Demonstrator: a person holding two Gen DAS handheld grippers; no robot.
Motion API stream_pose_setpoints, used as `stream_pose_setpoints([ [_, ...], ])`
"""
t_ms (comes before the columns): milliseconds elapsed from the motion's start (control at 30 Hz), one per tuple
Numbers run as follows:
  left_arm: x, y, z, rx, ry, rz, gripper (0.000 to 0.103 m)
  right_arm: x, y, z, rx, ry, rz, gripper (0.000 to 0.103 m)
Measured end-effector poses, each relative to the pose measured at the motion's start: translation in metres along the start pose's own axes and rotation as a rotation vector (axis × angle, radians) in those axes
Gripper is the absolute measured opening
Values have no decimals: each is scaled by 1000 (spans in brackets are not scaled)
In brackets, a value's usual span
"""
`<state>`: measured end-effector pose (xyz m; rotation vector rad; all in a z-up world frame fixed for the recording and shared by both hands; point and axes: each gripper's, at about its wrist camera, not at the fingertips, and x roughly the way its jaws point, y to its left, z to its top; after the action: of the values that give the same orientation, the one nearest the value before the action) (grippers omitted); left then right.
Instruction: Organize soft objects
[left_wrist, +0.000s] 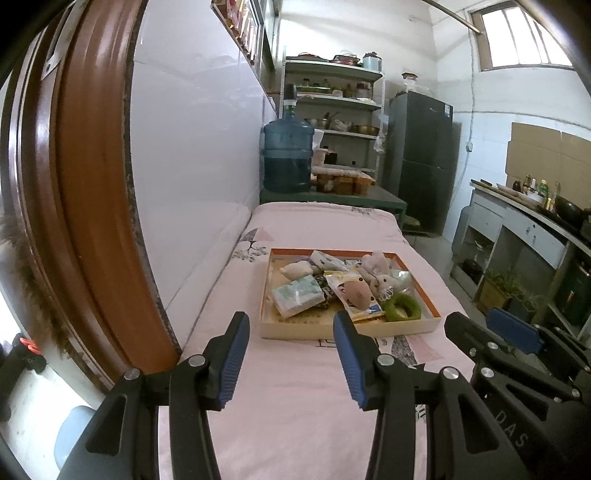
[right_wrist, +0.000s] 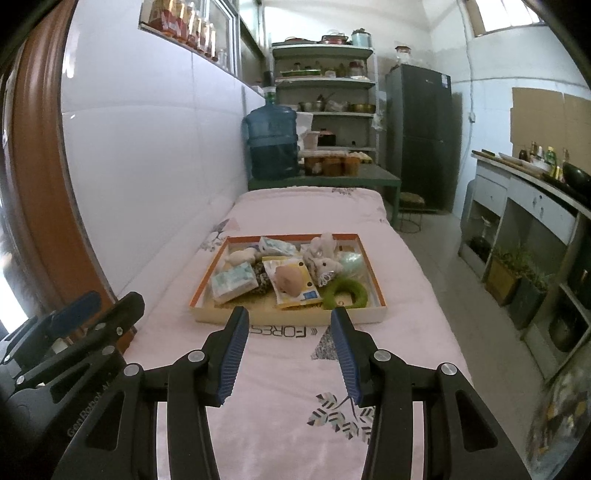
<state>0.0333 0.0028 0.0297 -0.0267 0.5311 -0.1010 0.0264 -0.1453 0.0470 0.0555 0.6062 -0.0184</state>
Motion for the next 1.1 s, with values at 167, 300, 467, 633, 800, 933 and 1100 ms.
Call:
stream_pose_setpoints([
  [167,0,-1,0,1,0,1,47,0,0,0,0,1,1,48],
  [300,0,-1,0,1,1,0,47,0,-2,0,3,4,5,48],
  [467,0,-1,0,1,0,1,47,1,-3,0,4,6,7,48],
  [633,-1,-1,0,0,1,0,47,1,-3,0,1,6,6,48],
  [800,0,-2,0,1,0,0,47,1,-3,0,3,5,7,48],
  [933,-1,-1,0,1,2,0,47,1,-3,0,3,7,6,48],
  [1100,-1,-2,0,1,0,1,47,2,-3,0,4,7,8,48],
])
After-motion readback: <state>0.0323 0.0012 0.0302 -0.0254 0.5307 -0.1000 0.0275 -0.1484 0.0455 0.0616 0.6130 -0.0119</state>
